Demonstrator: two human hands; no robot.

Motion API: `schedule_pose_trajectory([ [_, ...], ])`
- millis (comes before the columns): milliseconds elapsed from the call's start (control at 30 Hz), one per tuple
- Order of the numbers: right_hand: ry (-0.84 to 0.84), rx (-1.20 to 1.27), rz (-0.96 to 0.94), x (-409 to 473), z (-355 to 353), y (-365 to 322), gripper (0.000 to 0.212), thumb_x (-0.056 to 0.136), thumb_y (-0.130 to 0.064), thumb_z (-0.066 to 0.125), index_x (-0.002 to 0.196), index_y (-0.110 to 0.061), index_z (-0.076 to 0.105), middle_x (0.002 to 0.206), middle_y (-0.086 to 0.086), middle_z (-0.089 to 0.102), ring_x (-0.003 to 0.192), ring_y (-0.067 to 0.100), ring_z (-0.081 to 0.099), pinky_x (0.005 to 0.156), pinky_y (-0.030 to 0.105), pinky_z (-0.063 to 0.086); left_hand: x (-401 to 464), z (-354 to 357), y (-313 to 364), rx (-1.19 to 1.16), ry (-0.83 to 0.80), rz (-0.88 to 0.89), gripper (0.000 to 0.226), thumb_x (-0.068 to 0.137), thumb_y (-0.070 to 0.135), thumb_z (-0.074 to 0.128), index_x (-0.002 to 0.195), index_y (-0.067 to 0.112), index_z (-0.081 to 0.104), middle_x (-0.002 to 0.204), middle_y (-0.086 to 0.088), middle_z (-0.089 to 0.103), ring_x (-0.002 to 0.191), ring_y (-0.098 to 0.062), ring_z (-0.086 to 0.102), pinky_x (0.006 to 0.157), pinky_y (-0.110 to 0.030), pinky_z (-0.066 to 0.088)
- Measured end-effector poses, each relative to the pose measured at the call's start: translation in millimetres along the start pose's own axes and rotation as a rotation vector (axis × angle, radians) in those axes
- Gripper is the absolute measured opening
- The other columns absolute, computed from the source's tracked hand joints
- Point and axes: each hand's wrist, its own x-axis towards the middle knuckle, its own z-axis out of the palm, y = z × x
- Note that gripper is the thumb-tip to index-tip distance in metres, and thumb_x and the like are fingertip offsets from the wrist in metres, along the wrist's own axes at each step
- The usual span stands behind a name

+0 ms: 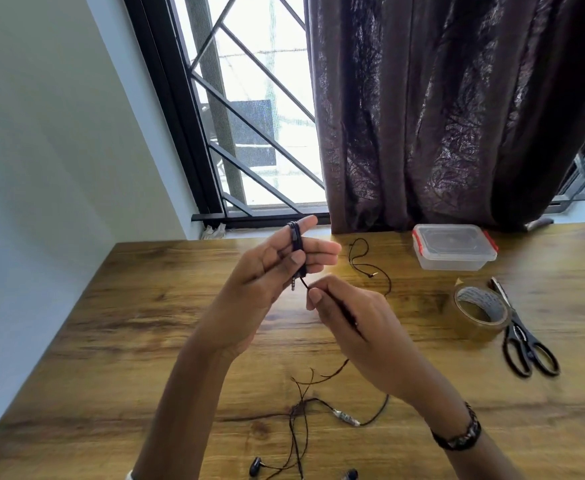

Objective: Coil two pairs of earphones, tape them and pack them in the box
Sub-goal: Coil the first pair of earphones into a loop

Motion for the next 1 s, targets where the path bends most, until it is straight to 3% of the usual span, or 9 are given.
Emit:
schedule_pose_trajectory([
  [333,-0.015,-0.047,0.016,-1,-29,-18,0.017,0.101,-0.029,0.046,0.089,-0.02,0.054,0.061,-0.008,0.05,0.05,0.015,0.045,0.046,0.024,0.034,-1,5,-5,0.163,-0.106,-0.029,0.042,0.099,-0.003,0.033,0.141,0.006,0.034,0.111,-0.008,0.065,0.104,-0.009,0.063,0.091,-0.019,0.046],
  [467,-0.03,-0.043,-0.025,8,-49,-25,0.015,0.101,-0.021,0.048,0.093,-0.014,0.057,0.067,-0.019,0.054,0.06,0.003,0.053,0.055,0.01,0.036,-4,3,-6,0.153,-0.166,-0.063,0.034,0.101,0.003,0.03,0.132,-0.001,0.044,0.106,-0.009,0.064,0.101,-0.016,0.061,0.091,-0.025,0.048],
  [633,-0.035,-0.138,-0.061,24,-63,-26,0.016,0.103,-0.022,0.046,0.095,-0.013,0.057,0.077,-0.005,0.062,0.071,0.015,0.059,0.062,0.023,0.045,-10,3,-3,0.174,-0.295,-0.076,0.037,0.1,0.004,0.028,0.131,-0.006,0.044,0.102,-0.016,0.065,0.094,-0.018,0.065,0.084,-0.022,0.047],
  [833,-0.033,-0.075,-0.075,32,-64,-23,0.017,0.102,-0.019,0.047,0.094,-0.009,0.057,0.077,-0.001,0.06,0.07,0.018,0.056,0.062,0.023,0.045,-13,3,6,0.125,-0.363,-0.043,0.039,0.098,0.007,0.031,0.133,-0.004,0.045,0.091,-0.003,0.067,0.084,-0.013,0.064,0.078,-0.022,0.049],
  [1000,-0.005,-0.047,-0.097,33,-61,-18,0.015,0.101,-0.018,0.048,0.092,-0.01,0.056,0.071,-0.009,0.053,0.062,0.01,0.049,0.058,0.015,0.037,-15,3,10,0.072,-0.385,0.0,0.037,0.098,0.007,0.031,0.129,-0.005,0.047,0.083,0.007,0.065,0.075,-0.01,0.06,0.075,-0.022,0.045],
])
